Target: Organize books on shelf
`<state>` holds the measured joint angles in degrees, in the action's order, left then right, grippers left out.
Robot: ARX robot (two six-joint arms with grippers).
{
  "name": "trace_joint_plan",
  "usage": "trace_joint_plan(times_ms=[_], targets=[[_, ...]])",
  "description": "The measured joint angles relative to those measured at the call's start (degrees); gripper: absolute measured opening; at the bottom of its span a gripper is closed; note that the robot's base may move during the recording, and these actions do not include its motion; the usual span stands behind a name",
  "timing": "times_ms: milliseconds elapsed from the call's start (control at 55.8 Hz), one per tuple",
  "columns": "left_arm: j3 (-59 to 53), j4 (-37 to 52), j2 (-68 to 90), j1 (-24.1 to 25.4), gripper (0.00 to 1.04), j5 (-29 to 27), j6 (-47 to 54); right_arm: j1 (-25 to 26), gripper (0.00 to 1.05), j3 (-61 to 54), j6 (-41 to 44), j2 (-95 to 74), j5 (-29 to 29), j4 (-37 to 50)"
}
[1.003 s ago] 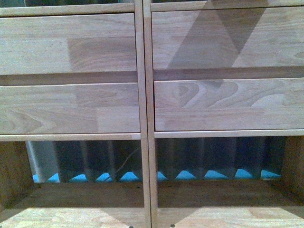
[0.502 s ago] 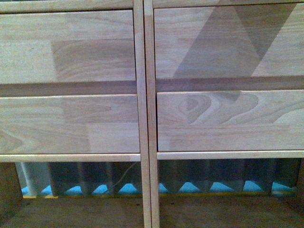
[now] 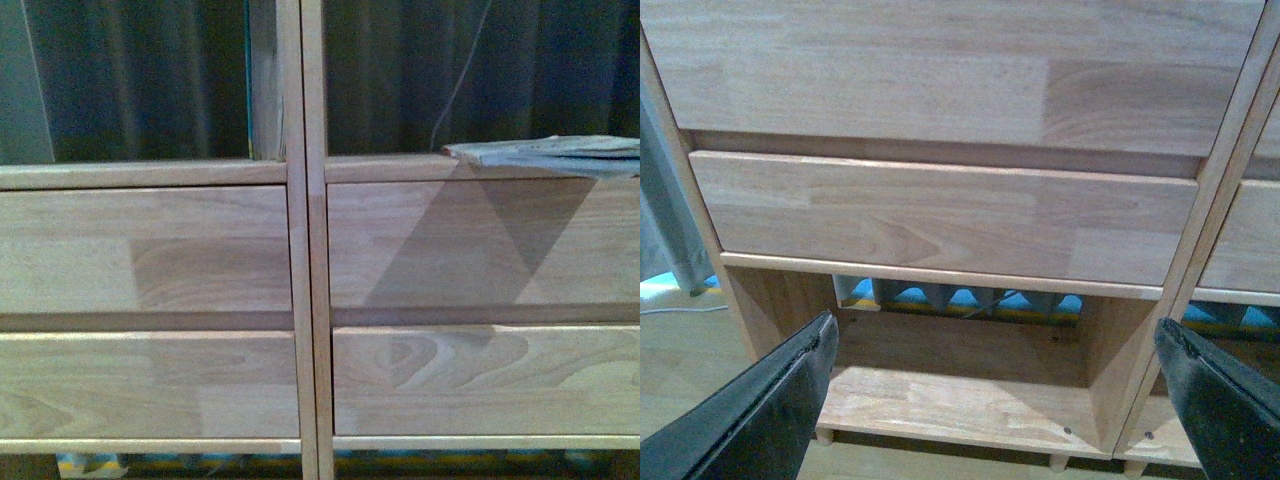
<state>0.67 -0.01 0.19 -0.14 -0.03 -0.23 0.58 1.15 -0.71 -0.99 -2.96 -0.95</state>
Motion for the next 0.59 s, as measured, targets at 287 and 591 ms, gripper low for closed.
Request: trace_joint_plan(times_ms=[287,591], targets=[[0.0,0.0,0.0,0.0,0.97,0.0,0.0,8.5,0.98,15.9,-24.3,-29.7,-37.0,10.5],[0.0,0.0,0.0,0.0,0.97,0.0,0.0,0.7,0.98,40.6,-56.2,-68.8,-24.0,28.5]])
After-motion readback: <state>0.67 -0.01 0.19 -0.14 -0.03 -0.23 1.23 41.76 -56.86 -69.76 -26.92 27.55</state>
